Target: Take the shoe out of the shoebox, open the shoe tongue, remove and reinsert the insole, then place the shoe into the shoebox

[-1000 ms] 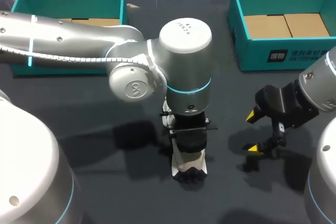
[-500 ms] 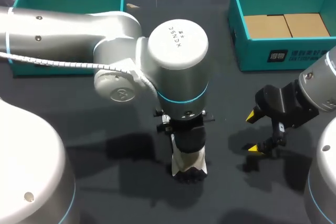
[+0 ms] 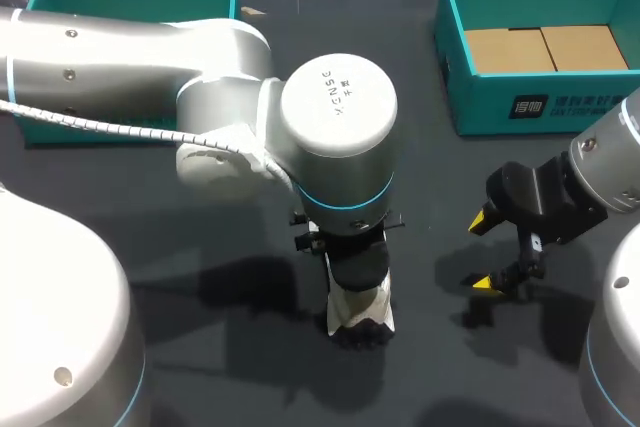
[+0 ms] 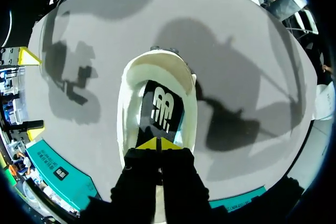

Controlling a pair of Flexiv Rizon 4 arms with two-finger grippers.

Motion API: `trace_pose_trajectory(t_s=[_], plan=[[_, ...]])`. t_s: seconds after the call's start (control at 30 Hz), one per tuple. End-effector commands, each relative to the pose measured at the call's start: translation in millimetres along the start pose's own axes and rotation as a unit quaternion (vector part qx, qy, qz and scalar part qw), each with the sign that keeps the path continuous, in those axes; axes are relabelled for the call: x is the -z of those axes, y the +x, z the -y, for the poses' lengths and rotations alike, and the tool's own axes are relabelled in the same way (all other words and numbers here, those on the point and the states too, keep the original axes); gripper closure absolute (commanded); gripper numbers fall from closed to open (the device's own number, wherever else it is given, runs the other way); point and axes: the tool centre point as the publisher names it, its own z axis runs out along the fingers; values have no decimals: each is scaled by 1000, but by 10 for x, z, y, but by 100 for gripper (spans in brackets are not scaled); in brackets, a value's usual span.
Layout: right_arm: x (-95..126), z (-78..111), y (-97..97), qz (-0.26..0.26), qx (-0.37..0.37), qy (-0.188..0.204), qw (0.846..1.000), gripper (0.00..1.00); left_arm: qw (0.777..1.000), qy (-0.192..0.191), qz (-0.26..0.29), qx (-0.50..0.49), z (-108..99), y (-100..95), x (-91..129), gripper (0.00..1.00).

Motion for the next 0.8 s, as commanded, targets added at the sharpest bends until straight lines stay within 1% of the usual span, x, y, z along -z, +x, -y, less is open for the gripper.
trace_pose_trajectory(t_s=[0.03,0.13,0.27,0.33,0.6,0.8], plan=[[3,-3,18,1,0,1,1000,0,1000,-2,-5,-7,-5,-29,-20,70],[3,-3,18,1,0,1,1000,0,1000,-1,-7,-10,-18,-42,-39,54],[3,-3,18,1,0,1,1000,0,1000,1,-11,-16,-29,-50,-43,49],[3,-3,18,1,0,1,1000,0,1000,2,-13,-20,-37,-54,-46,35],[3,-3,18,1,0,1,1000,0,999,22,0,-28,-80,-56,-76,0],[3,-3,18,1,0,1,1000,0,999,30,8,-28,-108,-53,-62,0]])
